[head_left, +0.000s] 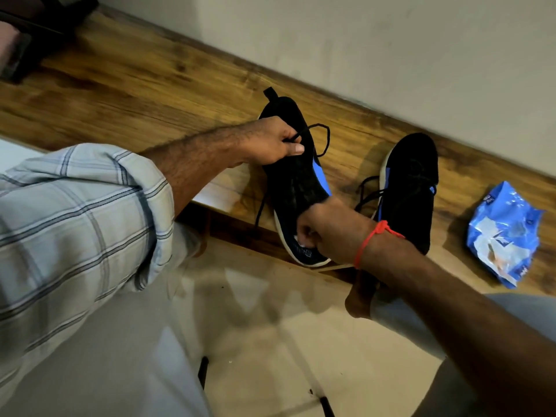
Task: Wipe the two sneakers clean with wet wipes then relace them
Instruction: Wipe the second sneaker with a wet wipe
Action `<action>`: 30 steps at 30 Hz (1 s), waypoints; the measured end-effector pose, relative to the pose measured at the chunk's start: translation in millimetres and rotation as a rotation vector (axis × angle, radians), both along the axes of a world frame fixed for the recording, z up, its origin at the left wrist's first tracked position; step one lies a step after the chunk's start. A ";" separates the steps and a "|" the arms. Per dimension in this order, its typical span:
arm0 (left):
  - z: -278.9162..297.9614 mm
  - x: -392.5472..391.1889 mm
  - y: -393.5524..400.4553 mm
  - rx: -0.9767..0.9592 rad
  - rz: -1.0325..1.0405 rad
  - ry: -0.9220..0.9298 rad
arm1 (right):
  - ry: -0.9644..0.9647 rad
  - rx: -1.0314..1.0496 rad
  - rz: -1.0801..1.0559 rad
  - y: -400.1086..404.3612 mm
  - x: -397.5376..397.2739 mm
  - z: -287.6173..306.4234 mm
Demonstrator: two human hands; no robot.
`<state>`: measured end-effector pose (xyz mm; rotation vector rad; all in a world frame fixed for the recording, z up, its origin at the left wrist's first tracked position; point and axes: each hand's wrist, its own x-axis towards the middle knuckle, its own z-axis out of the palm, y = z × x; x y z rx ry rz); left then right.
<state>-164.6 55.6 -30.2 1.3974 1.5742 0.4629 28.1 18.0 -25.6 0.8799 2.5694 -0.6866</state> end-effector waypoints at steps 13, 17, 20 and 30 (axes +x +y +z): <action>1.4 1.5 0.6 -0.002 -0.031 0.042 | 0.379 0.256 -0.150 2.6 4.9 -23.5; 0.8 0.4 1.0 -0.010 -0.026 0.034 | 0.249 0.202 -0.072 5.9 12.3 -16.8; 0.7 1.4 2.2 -0.006 -0.027 0.022 | 0.075 0.086 0.047 4.1 11.9 -11.8; 2.0 0.2 1.8 -0.006 -0.027 0.036 | 0.228 0.177 -0.098 -2.6 0.1 -13.2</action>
